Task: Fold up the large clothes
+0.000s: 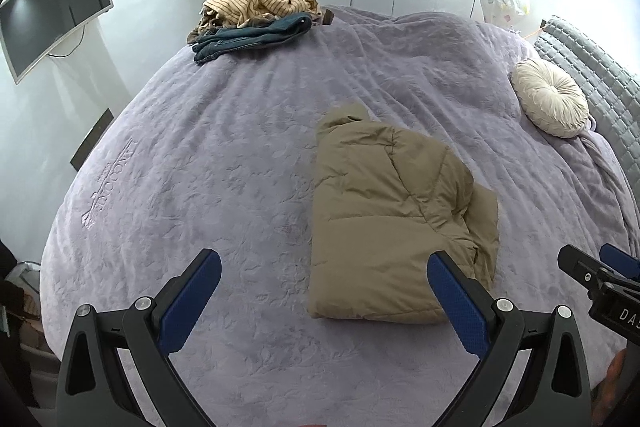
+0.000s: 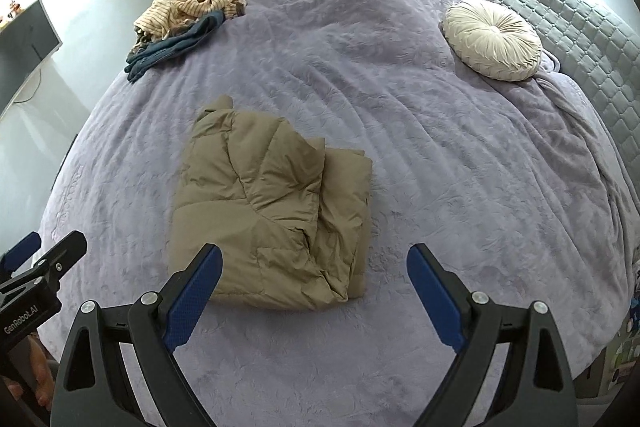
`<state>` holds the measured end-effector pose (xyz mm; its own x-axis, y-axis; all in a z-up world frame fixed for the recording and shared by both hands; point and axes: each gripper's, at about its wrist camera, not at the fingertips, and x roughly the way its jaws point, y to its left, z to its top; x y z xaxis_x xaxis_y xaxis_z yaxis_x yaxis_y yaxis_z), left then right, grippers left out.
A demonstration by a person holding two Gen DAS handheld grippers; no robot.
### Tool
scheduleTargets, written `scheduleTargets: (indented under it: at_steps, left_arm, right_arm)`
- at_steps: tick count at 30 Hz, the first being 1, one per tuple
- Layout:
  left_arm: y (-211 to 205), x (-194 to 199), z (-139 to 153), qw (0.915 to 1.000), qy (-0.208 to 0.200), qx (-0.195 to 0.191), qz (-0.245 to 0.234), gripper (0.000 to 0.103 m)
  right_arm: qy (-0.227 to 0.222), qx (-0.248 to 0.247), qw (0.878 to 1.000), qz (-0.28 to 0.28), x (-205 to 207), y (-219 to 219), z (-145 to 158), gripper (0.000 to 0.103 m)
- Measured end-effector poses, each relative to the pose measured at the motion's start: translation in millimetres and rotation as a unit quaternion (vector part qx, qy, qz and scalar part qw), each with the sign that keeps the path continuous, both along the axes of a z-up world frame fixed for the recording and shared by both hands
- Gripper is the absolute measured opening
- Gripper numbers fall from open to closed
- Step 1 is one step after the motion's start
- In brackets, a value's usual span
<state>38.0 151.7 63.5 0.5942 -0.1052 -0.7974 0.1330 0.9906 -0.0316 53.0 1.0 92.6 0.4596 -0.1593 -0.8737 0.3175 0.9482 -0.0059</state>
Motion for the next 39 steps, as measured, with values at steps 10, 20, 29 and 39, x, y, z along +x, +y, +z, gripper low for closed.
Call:
scheduleTargets:
  at_steps: [10, 20, 29, 39]
  left_arm:
    - [-2.1, -4.0, 1.2, 0.9999, 0.005, -0.009, -0.006, 0.103]
    - [-2.8, -5.7, 1.4, 0.9999, 0.005, -0.009, -0.004, 0.103]
    - [-2.7, -6.1, 1.4, 0.9999, 0.005, -0.008, -0.005, 0.103]
    - [-3.1, -6.8, 1.6, 0.9999, 0.006, -0.008, -0.008, 0.103]
  right_arm:
    - [0.001, 0.001, 1.000, -0.003, -2.6, 1.5, 0.0, 0.095]
    - [0.001, 0.000, 1.000, -0.003, -4.1, 2.5, 0.5, 0.095]
    - [0.000, 0.000, 1.000, -0.003, -4.1, 2.5, 0.5, 0.095]
    - [0.000, 0.001, 1.000, -0.002, -4.0, 2.4, 0.8, 0.095]
